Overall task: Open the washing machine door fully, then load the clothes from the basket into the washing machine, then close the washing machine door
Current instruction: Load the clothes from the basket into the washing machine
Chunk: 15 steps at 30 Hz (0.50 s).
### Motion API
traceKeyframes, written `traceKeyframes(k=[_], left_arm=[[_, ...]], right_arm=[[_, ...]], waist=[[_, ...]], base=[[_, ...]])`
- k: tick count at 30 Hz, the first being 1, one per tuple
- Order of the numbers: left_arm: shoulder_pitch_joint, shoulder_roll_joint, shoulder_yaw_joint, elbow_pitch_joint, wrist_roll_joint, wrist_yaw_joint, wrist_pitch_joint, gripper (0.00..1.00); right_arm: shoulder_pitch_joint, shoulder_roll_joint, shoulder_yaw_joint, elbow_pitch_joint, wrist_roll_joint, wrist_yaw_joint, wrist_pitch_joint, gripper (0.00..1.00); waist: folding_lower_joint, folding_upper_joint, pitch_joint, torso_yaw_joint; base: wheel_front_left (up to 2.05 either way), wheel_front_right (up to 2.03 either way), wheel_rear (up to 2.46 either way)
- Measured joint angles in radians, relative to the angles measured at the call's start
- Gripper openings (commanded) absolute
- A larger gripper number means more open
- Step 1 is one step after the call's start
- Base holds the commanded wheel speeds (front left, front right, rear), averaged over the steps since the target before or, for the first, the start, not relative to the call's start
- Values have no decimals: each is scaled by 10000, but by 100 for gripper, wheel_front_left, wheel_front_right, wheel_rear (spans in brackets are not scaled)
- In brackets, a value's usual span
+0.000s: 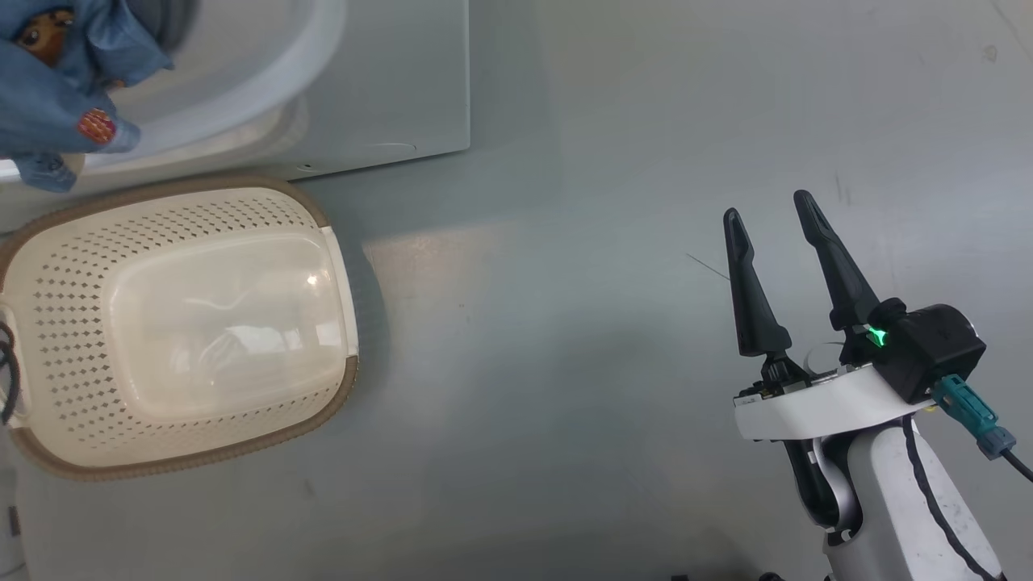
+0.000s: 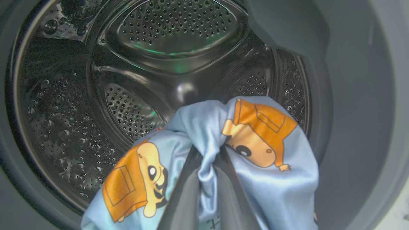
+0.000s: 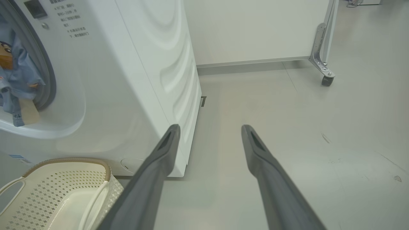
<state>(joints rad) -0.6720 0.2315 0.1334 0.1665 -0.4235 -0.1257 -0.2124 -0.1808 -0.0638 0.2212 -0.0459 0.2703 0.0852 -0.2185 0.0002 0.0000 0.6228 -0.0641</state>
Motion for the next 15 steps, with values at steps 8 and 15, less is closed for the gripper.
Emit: traceKeyframes(k=[8, 15], left_arm=[[-1405, 673, 140, 775, -217, 0, 604, 0], [-2762, 1141, -33, 1379, -476, 0, 1195, 0]], right_arm=[[-271, 17, 151, -6, 2, 0, -69, 100], [-481, 25, 265, 10, 15, -2, -84, 100]], waist=[[0, 0, 810, -225], [-1, 0, 1605, -437]], base=[[0, 0, 0], [0, 0, 0]])
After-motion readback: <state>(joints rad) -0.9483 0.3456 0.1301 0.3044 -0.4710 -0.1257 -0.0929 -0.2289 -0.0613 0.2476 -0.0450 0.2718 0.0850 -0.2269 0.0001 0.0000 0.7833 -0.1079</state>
